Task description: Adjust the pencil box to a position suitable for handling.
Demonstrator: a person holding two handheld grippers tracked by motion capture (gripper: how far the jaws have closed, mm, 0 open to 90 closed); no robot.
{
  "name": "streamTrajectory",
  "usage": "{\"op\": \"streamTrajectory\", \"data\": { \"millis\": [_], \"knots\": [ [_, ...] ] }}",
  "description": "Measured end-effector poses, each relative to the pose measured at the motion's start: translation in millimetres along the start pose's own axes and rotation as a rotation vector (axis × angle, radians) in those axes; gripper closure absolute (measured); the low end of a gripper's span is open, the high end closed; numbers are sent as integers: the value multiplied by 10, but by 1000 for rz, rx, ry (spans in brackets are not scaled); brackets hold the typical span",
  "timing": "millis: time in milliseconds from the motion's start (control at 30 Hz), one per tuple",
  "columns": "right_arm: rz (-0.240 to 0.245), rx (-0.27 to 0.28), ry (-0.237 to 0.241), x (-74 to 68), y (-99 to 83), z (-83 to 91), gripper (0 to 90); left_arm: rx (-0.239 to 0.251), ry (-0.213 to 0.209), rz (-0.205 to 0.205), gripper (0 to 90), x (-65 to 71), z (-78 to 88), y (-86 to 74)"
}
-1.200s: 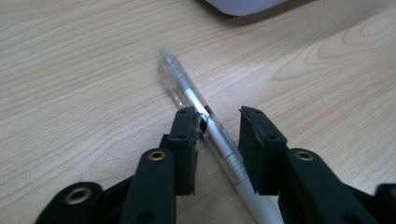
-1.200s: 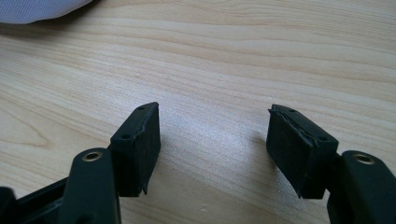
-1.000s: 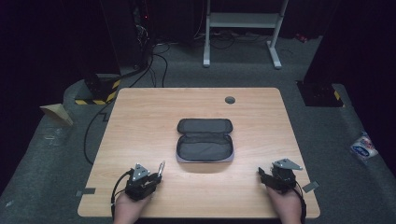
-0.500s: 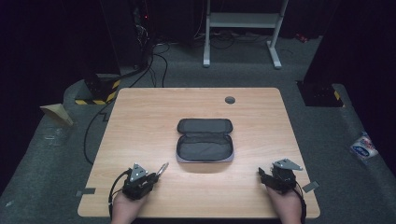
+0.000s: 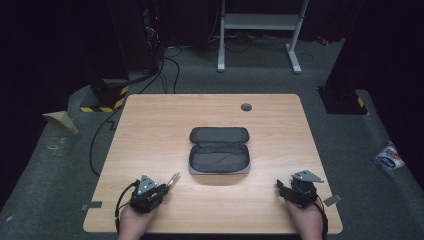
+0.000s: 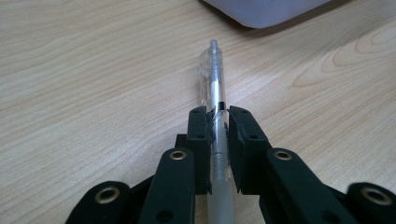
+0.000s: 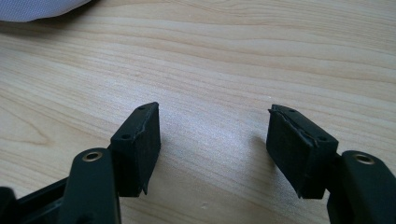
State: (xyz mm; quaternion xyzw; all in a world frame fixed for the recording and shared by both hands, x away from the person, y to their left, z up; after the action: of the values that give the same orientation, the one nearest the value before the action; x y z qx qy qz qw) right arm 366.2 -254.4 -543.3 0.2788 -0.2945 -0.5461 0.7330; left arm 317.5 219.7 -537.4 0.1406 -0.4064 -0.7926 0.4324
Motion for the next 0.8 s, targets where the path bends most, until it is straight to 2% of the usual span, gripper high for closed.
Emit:
{"op": "streamTrajectory", "data": {
  "millis": [333, 433, 533, 800],
  "knots": [
    [5, 2, -3, -2, 0, 1, 349, 31, 4, -13, 791, 6, 45, 25],
    [4, 2, -3, -2, 0, 1, 349, 41, 2, -5, 791, 20, 57, 30],
    [1, 3, 0, 0, 0, -2, 349, 47, 3, -22, 791, 20, 77, 45],
    [3, 2, 0, 3, 1, -1, 349, 68, -7, -31, 791, 48, 88, 67]
  ]
}}
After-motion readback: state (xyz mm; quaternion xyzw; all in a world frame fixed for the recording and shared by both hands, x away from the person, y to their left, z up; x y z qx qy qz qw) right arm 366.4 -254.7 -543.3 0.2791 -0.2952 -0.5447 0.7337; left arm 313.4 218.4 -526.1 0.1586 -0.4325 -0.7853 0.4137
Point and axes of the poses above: each handheld gripper's, and its own axes: z roughly backward along the jaws, y roughly out of its top, x roughly to its right, the point moved 3 cm from there along -z, roughly forward along the jaws, and after that the axes turned 8 degrees about -y, right-handed, at the moved point
